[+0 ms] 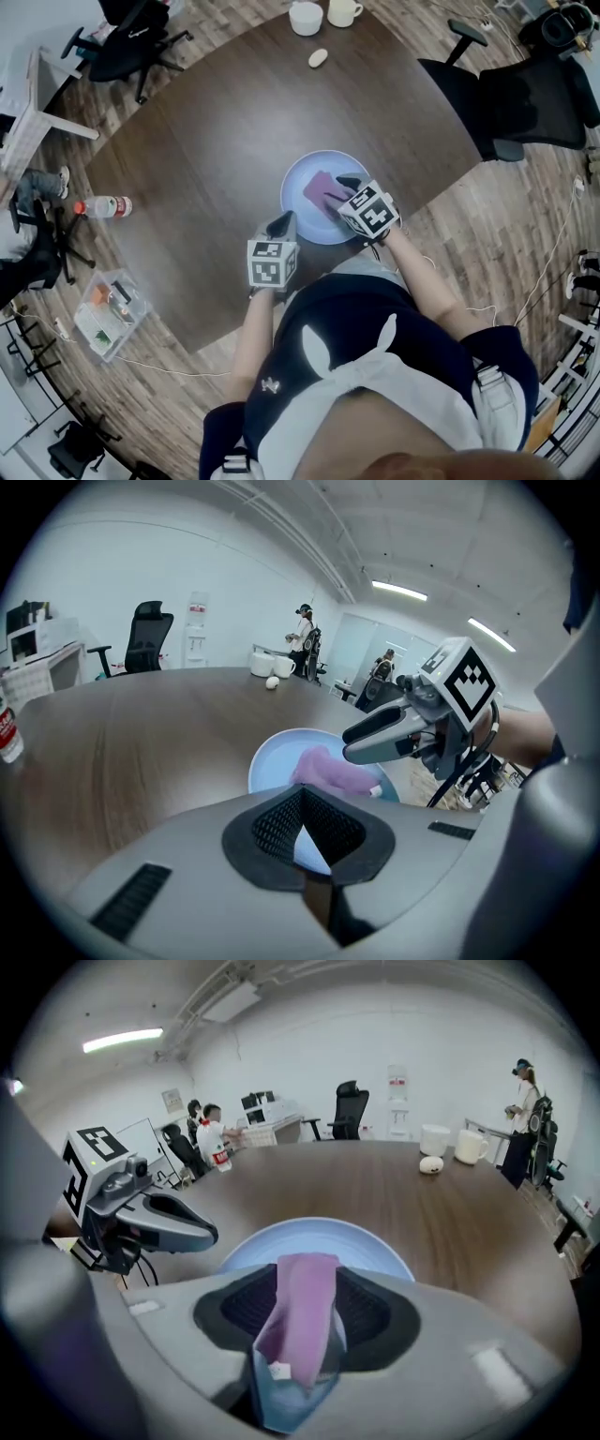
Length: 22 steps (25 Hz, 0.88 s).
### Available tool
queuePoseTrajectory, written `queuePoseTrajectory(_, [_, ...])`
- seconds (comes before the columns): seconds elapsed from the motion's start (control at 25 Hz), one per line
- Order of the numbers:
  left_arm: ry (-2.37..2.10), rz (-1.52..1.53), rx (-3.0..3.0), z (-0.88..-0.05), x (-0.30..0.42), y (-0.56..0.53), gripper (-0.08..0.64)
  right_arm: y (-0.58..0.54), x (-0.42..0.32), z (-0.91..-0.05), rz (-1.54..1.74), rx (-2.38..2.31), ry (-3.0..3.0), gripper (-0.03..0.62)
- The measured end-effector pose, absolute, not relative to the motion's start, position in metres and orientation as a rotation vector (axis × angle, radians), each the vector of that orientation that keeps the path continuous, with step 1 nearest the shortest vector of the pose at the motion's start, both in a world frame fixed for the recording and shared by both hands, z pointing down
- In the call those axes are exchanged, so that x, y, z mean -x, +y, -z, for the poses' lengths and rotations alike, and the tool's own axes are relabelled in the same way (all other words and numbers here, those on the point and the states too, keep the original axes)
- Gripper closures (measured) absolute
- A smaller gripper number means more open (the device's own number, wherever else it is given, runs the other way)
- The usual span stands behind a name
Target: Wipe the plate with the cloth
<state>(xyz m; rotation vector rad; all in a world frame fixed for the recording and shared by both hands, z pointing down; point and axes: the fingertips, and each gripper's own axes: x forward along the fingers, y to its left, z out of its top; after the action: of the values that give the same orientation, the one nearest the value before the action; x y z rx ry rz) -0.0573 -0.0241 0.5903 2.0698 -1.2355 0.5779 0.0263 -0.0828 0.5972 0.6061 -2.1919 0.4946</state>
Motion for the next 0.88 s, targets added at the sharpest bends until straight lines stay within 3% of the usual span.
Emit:
queuePoseTrajectory(0.16, [-1.238, -0.503, -2.136, -0.560, 0.042, -0.030, 0.555, -0.077, -0.015, -0.565, -0.477, -0.642, -2.353, 0.407])
queuePoseTrajectory(0.24, [-1.240, -0.488, -2.177, -0.548, 0.033, -0.032, 0.555, -0.074, -0.012, -0.552, -0.431, -0.673, -2.413, 0.507])
queuePoseTrajectory(0.36, [-1.242, -0.481, -2.227, -0.533, 0.022, -0.030, 0.555, -0.068, -0.011, -0.534, -0.375, -0.722, -2.485, 0.592])
queuePoseTrajectory(0.88, [-1.279, -0.469, -2.262, -0.506, 0.001, 0.007, 0.555, -0.013, -0.010, -0.498, -0.310, -0.747, -2.607, 0.594])
